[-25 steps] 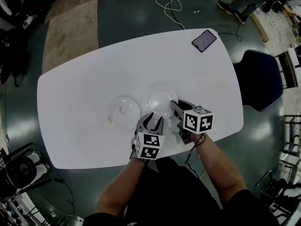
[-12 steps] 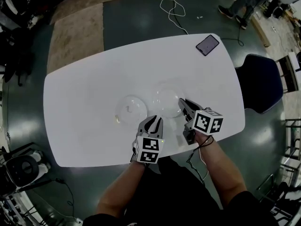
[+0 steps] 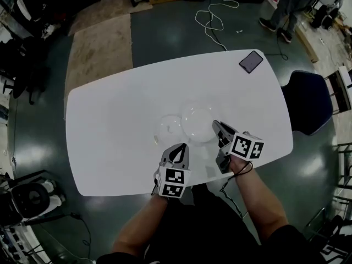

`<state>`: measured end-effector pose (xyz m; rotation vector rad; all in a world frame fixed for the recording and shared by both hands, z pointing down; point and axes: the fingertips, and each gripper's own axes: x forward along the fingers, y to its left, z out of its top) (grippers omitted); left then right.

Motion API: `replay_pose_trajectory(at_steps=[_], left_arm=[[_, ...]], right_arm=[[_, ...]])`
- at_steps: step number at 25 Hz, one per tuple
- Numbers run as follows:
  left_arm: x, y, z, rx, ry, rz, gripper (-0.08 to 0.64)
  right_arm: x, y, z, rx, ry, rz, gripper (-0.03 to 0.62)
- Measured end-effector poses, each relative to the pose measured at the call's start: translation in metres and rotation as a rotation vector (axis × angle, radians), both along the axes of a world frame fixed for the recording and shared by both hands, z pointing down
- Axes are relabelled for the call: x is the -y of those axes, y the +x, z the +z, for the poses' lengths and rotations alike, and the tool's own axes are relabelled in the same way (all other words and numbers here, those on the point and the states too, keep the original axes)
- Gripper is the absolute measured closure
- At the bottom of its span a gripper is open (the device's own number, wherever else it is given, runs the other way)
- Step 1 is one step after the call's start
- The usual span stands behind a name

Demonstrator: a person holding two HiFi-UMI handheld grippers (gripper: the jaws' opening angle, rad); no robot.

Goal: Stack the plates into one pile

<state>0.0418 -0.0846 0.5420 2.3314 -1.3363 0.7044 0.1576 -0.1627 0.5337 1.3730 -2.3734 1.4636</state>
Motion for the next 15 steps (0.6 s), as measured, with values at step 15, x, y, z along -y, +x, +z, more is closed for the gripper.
replay_pose_trajectory(at_steps=[15], left_arm=[[-0.025,-0.12,-0.003,-0.009,-0.007,-0.1,0.538]], right_arm=[[-0.031,-0.11,0.019,0.076,-0.099,-0.002,0.563]])
